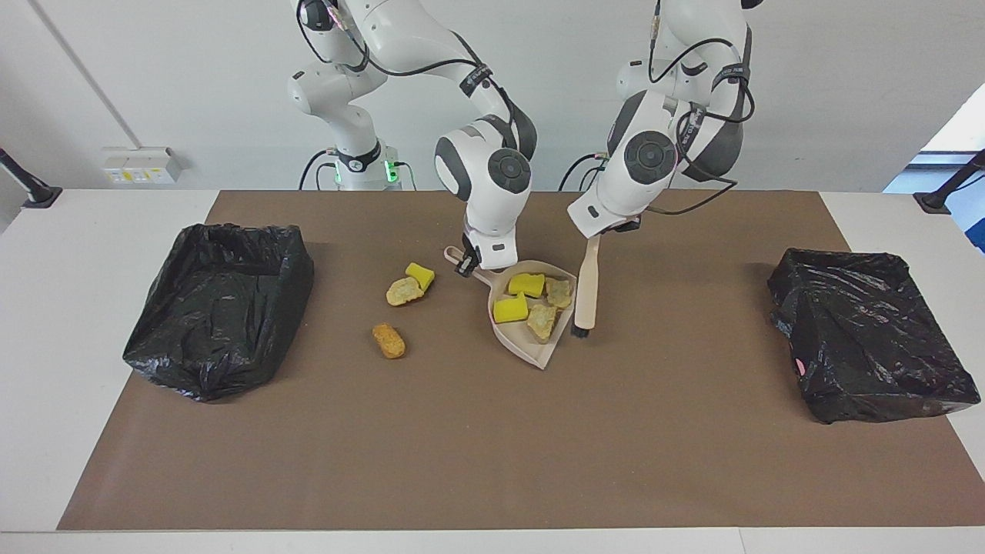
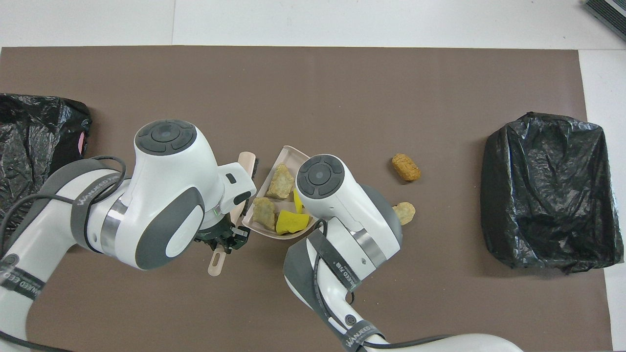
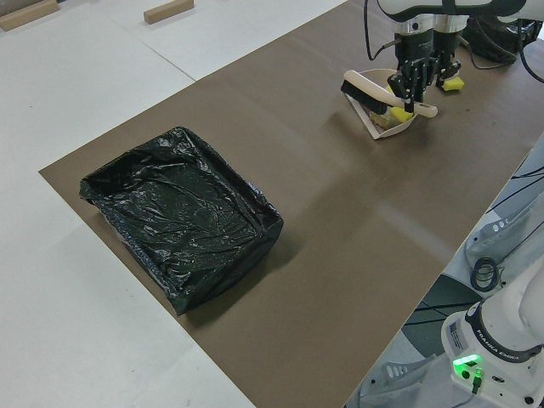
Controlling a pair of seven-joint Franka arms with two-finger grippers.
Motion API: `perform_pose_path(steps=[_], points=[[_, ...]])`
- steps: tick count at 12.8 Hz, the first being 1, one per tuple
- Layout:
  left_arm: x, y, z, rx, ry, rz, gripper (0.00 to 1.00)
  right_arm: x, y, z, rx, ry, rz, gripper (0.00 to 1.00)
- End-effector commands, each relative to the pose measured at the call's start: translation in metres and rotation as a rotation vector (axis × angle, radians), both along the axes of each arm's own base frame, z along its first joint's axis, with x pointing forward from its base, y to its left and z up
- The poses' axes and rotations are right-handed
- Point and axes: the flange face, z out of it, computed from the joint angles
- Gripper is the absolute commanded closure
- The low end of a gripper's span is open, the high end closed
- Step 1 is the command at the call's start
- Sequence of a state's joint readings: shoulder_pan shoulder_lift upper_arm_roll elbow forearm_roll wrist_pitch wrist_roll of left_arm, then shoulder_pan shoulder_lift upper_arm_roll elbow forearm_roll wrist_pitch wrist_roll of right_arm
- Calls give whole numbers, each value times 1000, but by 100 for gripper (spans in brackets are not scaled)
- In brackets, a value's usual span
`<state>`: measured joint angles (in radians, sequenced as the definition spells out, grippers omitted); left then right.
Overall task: Sweep and dump trash in bin
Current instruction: 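Sweep the tan trash pieces into the dustpan with the left gripper's brush, then carry the loaded dustpan with the right gripper over the nearby black bag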
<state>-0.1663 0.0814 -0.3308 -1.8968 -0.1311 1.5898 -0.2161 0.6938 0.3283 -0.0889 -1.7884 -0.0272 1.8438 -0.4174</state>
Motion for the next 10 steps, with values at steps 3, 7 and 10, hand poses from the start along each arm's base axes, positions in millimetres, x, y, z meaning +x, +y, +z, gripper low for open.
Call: perform_pose_path(steps=[3,7,10], points=[[-44,15,6,53,-26,71,100,14,-37,33,-5,-32,-68,100],[-100,2,-16,100,-134,197,100,36,-76,54,19,-59,-113,100],[-150,-25,-22,68,-138,256,100,51,-114,85,52,-100,-148,100]])
